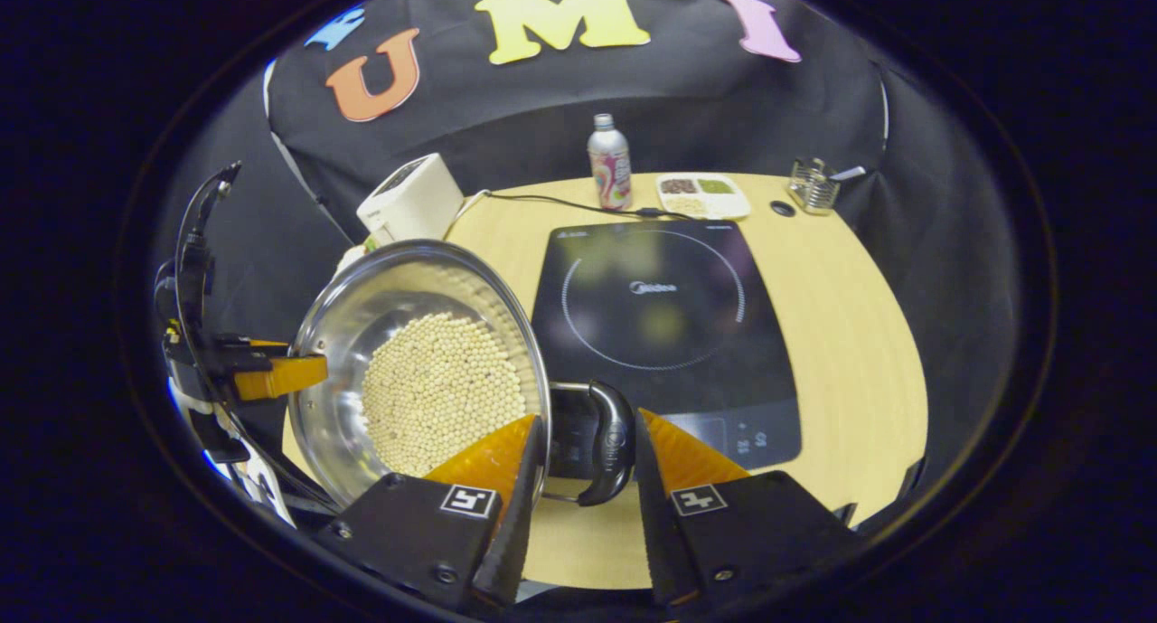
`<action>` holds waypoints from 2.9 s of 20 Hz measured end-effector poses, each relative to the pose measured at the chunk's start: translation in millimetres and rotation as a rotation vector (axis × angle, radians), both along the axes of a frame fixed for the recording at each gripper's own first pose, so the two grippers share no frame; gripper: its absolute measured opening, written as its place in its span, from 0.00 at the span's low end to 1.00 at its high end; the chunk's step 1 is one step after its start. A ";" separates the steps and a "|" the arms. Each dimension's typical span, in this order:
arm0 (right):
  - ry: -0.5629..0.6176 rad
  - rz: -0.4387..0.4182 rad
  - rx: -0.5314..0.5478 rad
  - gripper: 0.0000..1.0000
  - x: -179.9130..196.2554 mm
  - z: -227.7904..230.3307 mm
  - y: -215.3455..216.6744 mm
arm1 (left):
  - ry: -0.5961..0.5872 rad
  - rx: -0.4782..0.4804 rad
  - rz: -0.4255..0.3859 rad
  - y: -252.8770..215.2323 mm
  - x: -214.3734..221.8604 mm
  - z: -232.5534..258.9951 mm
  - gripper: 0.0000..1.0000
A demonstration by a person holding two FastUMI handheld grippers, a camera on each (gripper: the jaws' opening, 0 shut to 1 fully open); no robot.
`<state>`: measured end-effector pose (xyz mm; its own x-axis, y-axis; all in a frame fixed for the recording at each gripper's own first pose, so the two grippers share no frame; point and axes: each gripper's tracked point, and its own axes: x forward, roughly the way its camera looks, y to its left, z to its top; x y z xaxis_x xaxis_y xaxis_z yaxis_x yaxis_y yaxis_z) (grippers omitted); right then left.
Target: First push the handle of the pot to place it horizontally, then grasp the pot with both hands and set it on the induction cooktop.
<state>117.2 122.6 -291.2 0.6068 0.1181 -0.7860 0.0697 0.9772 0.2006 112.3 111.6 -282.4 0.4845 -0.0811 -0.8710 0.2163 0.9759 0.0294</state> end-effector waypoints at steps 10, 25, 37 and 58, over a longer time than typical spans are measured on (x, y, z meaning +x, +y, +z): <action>0.020 -0.124 -0.030 0.54 -29.7 -8.2 -120.2 | 0.007 -0.029 -0.096 -126.0 2.3 -1.5 0.59; 0.019 0.015 -0.065 0.54 114.6 -17.1 -206.7 | 0.024 -0.010 0.028 -191.3 96.0 -18.0 0.59; 0.020 0.048 -0.107 0.57 159.4 -38.6 -207.9 | 0.076 0.011 0.040 -192.0 129.8 -44.6 0.59; -0.116 0.028 -0.092 0.55 161.4 -40.2 -211.3 | -0.012 0.011 0.018 -192.7 138.9 -46.0 0.61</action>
<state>278.6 -88.7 -331.4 0.6917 0.0672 -0.7190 0.0237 0.9930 0.1157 251.2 -81.1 -328.4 0.4964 -0.0629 -0.8658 0.1980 0.9793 0.0423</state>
